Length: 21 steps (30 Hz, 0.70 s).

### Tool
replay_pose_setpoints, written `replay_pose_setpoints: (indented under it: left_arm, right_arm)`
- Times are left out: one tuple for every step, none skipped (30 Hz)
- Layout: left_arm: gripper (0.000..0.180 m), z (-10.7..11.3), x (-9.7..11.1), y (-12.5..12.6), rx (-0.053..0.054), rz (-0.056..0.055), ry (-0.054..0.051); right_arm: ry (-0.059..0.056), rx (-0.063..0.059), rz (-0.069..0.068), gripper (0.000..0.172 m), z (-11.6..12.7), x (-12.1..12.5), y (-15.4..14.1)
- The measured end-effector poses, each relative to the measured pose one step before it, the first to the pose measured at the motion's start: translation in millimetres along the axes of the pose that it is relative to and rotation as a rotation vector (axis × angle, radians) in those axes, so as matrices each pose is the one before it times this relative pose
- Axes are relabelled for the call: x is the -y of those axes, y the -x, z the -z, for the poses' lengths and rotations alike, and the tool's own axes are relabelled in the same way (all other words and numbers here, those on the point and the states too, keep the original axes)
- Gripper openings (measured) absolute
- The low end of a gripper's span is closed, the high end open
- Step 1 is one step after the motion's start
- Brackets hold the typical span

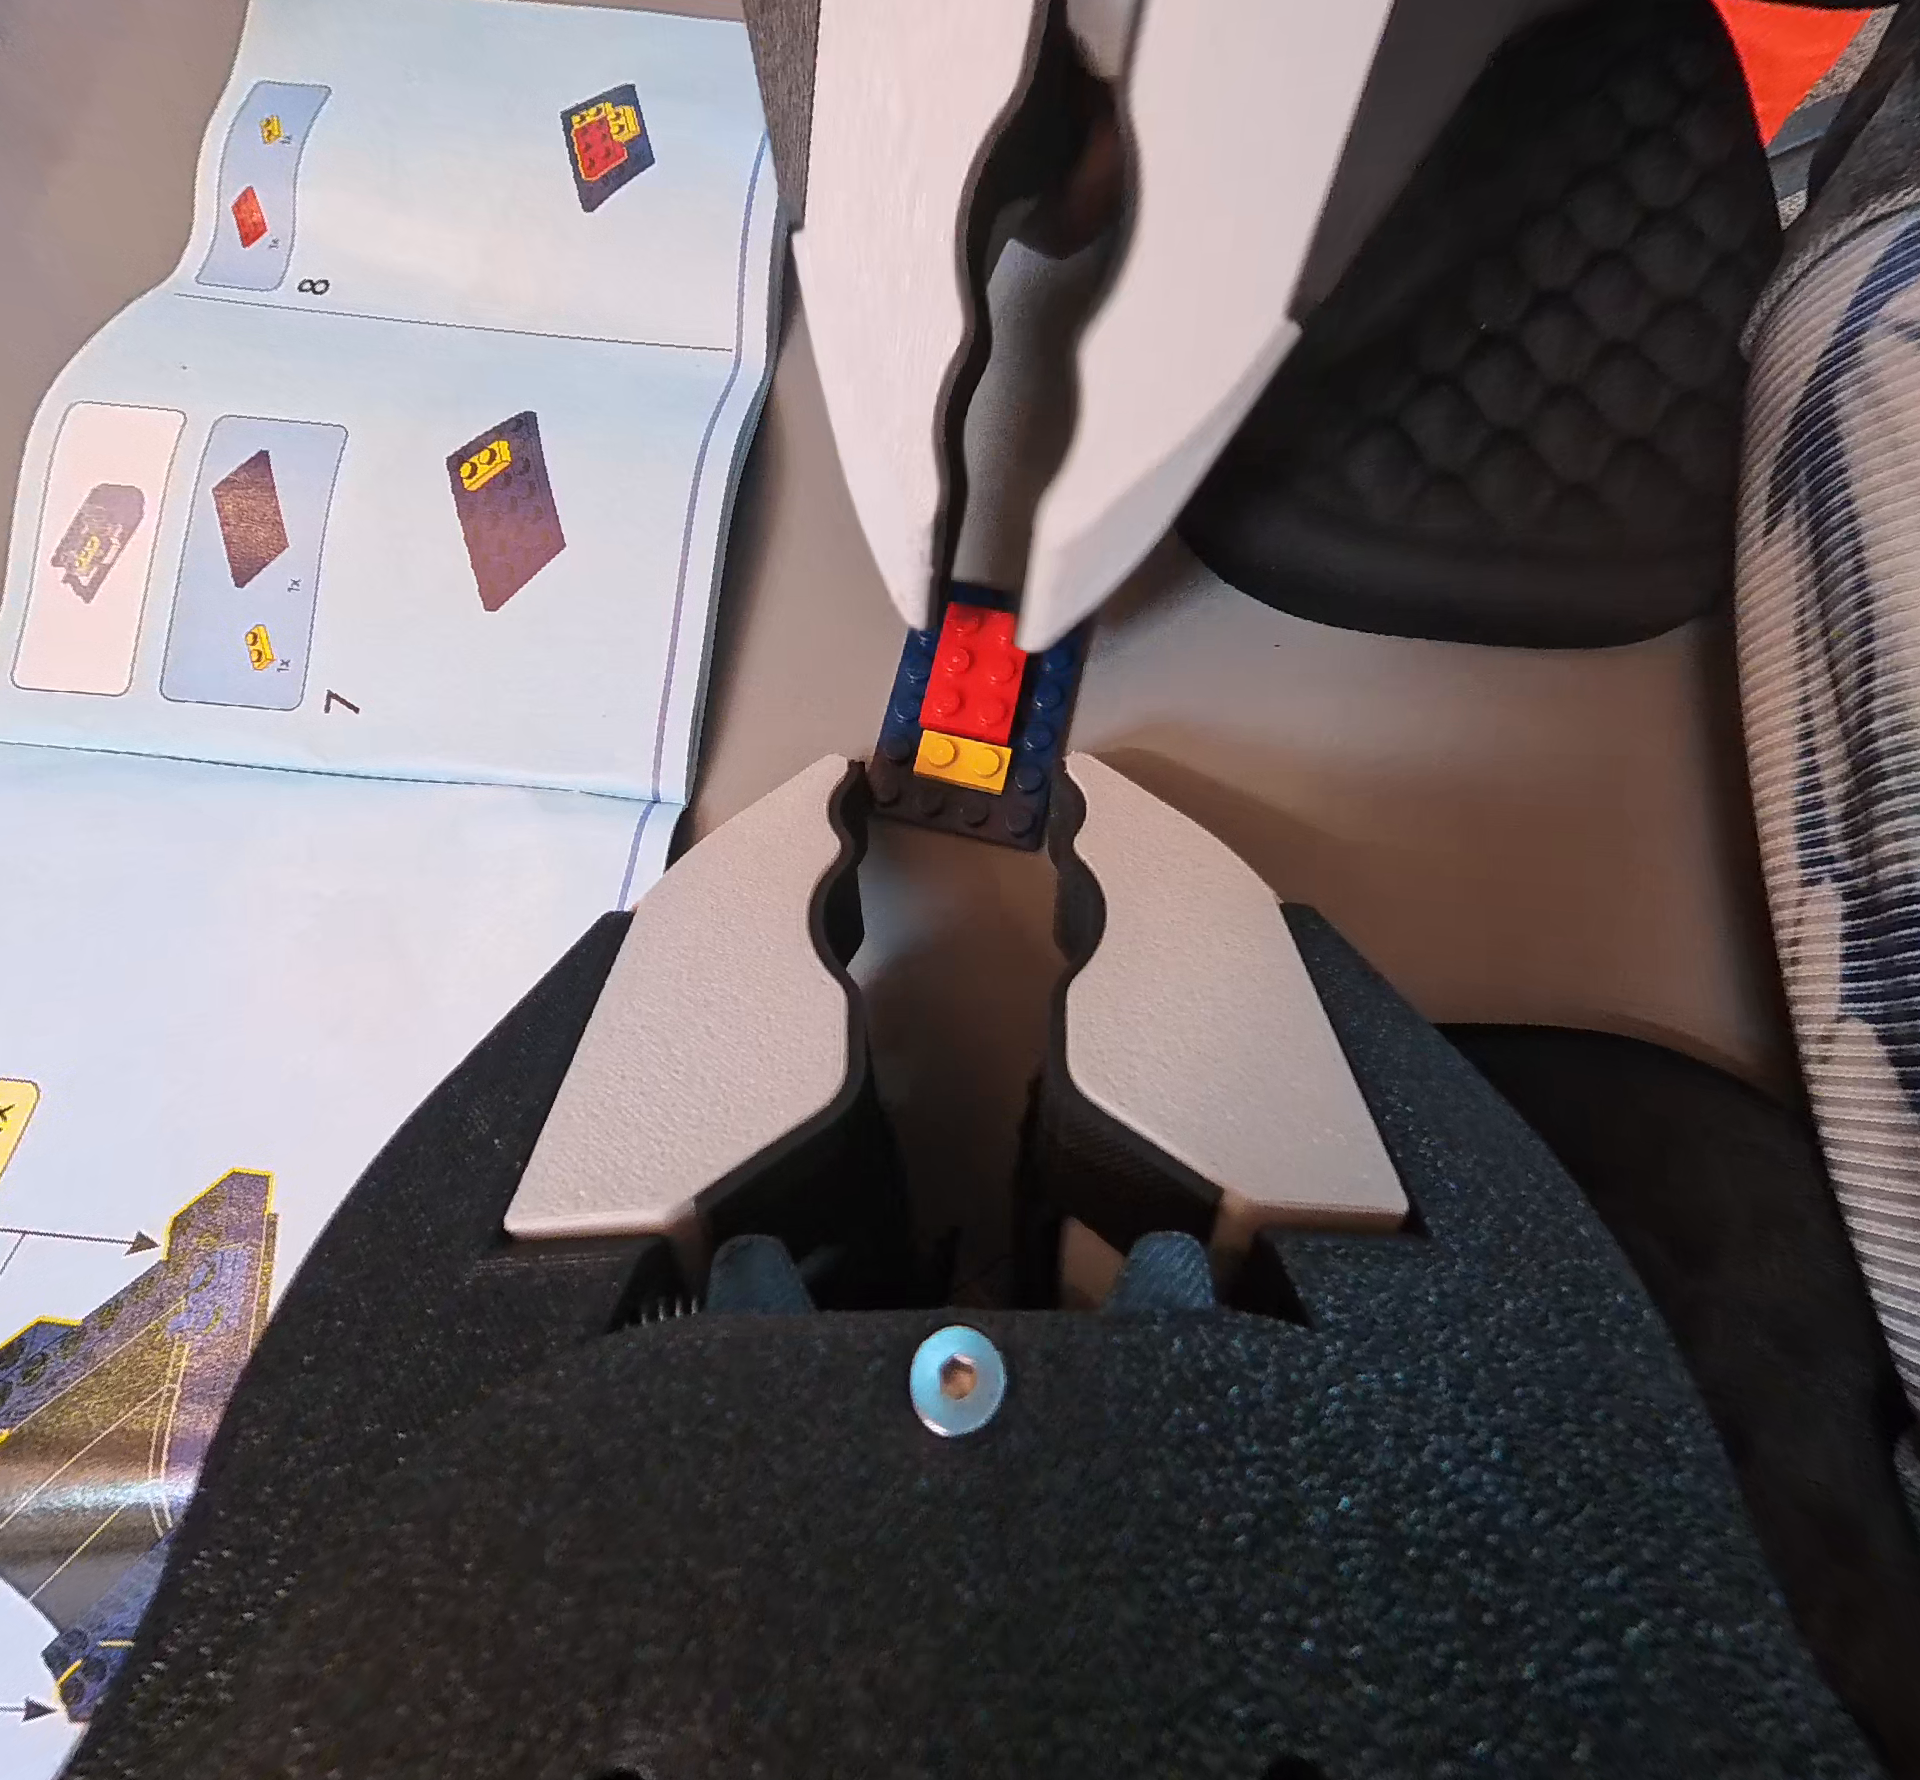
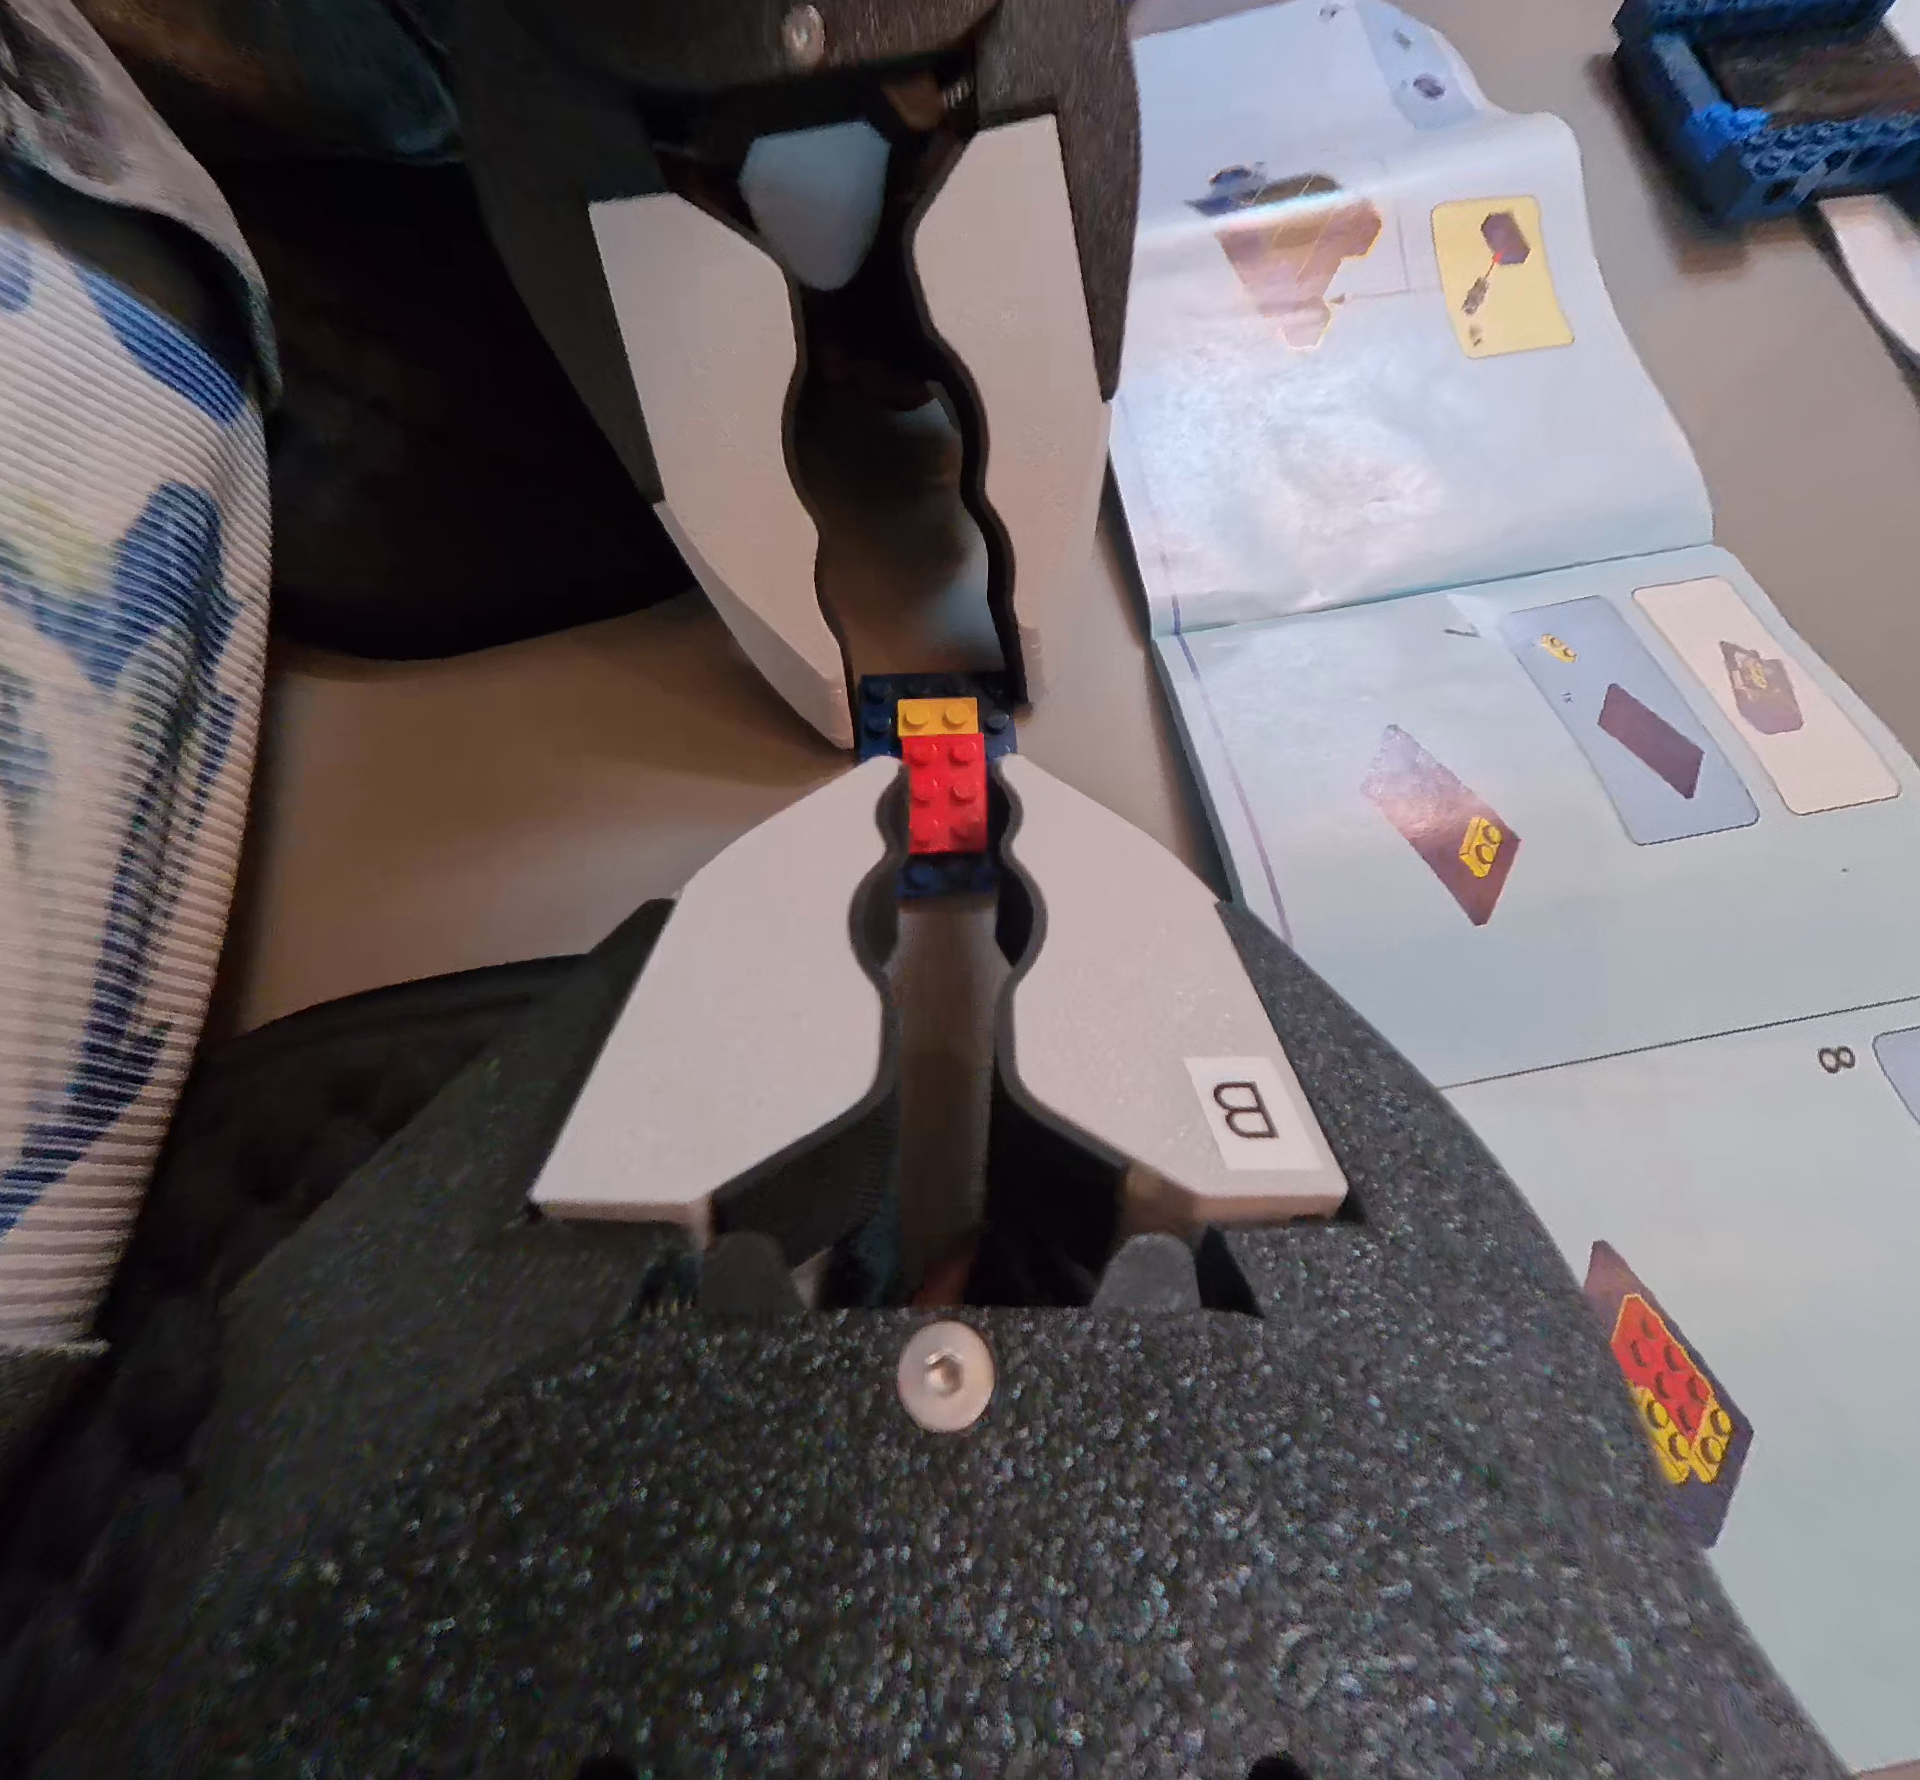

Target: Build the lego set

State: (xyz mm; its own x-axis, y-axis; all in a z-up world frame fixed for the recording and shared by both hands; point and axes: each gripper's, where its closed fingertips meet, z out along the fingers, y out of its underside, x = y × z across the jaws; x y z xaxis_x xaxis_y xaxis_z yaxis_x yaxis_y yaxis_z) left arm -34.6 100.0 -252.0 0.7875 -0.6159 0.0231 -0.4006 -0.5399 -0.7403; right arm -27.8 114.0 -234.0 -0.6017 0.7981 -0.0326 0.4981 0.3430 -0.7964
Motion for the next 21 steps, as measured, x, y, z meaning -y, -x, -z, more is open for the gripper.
replay_pose_setpoints:
  left_arm:
    - [0.033,-0.04,0.04,-0.03,0.0003,-0.0002,0.0000]
    - [0.033,0.02,-0.03,-0.02,0.0006,-0.0006,0.0001]
    - [0.033,-0.11,-0.04,0.01,0.0005,-0.0004,0.0001]
    - [0.033,-0.10,0.09,0.04,0.0003,-0.0003,0.0001]
    - [0.033,0.06,-0.06,0.02,0.0004,-0.0004,0.0000]
    - [0.033,-0.11,-0.04,0.00,0.0004,-0.0004,0.0000]
    - [0.033,-0.09,0.07,0.03,0.0003,-0.0001,0.0002]
    - [0.033,-0.11,-0.04,-0.03,0.0002,-0.0004,0.0001]
    - [0.033,-0.07,0.07,0.09,0.0001,-0.0002,-0.0001]
    - [0.033,-0.05,0.04,0.05,-0.0001,0.0000,0.0001]
    - [0.033,-0.13,-0.01,0.04,-0.0001,0.0002,-0.0001]
    - [0.033,-0.05,0.04,-0.04,0.0001,-0.0004,0.0000]
    - [0.033,-0.17,0.01,0.05,0.0003,-0.0004,0.0001]
    - [0.033,-0.10,0.09,0.11,0.0006,-0.0007,0.0001]
    - [0.033,-0.15,-0.01,-0.09,0.0001,-0.0008,0.0001]
    - [0.033,-0.06,0.06,-0.23,-0.0027,-0.0009,0.0000]
    - [0.033,-0.17,0.02,0.13,0.0010,-0.0002,0.0000]
    - [0.033,-0.05,0.05,0.25,0.0016,0.0003,0.0001]
    - [0.033,-0.16,0.03,0.21,0.0000,0.0019,-0.0002]
    - [0.033,-0.10,0.13,0.10,-0.0012,0.0012,-0.0003]
    - [0.033,-0.23,0.08,0.02,-0.0004,-0.0003,-0.0001]
  right_arm:
    - [-0.0088,-0.0028,-0.0111,0.009,1.13,1.04,-1.83]
    - [-0.0016,-0.0010,-0.0082,0.007,0.16,0.10,-1.45]
    - [0.0048,0.0045,-0.0026,0.006,-0.61,-0.73,-0.16]
    - [0.0103,0.0052,0.0018,0.006,-1.29,-1.18,0.46]
    - [0.0144,0.0020,0.0046,0.006,-1.57,-1.67,0.47]
    - [0.0166,0.0009,0.0056,0.006,-1.34,-1.98,0.44]
    - [0.0093,0.0026,0.0060,0.006,-0.87,-1.03,0.75]
    - [0.0011,0.0004,0.0053,0.005,-0.33,0.04,0.23]
    - [0.0019,-0.0021,0.0013,0.005,0.00,-0.39,-0.51]
    - [0.0008,-0.0004,-0.0011,0.005,0.14,-0.30,-0.21]
    - [0.0008,-0.0011,0.0006,0.005,0.30,-0.18,0.00]
    - [0.0024,-0.0038,0.0040,0.005,0.17,-0.21,-0.19]
    - [0.0053,-0.0073,0.0093,0.005,-0.20,-0.24,-0.16]
    - [0.0084,-0.0104,0.0140,0.005,-0.15,-0.20,-0.20]
    - [0.0113,-0.0122,0.0155,0.005,-0.19,-0.16,-0.28]
    - [0.0163,-0.0127,0.0177,0.003,-0.37,-0.36,-0.42]
    - [0.0212,-0.0105,0.0205,0.002,-0.19,-0.41,-0.01]
    - [0.0233,-0.0070,0.0217,0.002,-0.16,-0.27,0.29]
    - [0.0217,-0.0066,0.0245,0.002,-0.02,-0.10,0.28]
    - [0.0170,-0.0081,0.0241,0.001,-0.17,-0.08,0.19]
    - [0.0128,-0.0097,0.0229,0.002,-0.15,-0.06,-0.06]
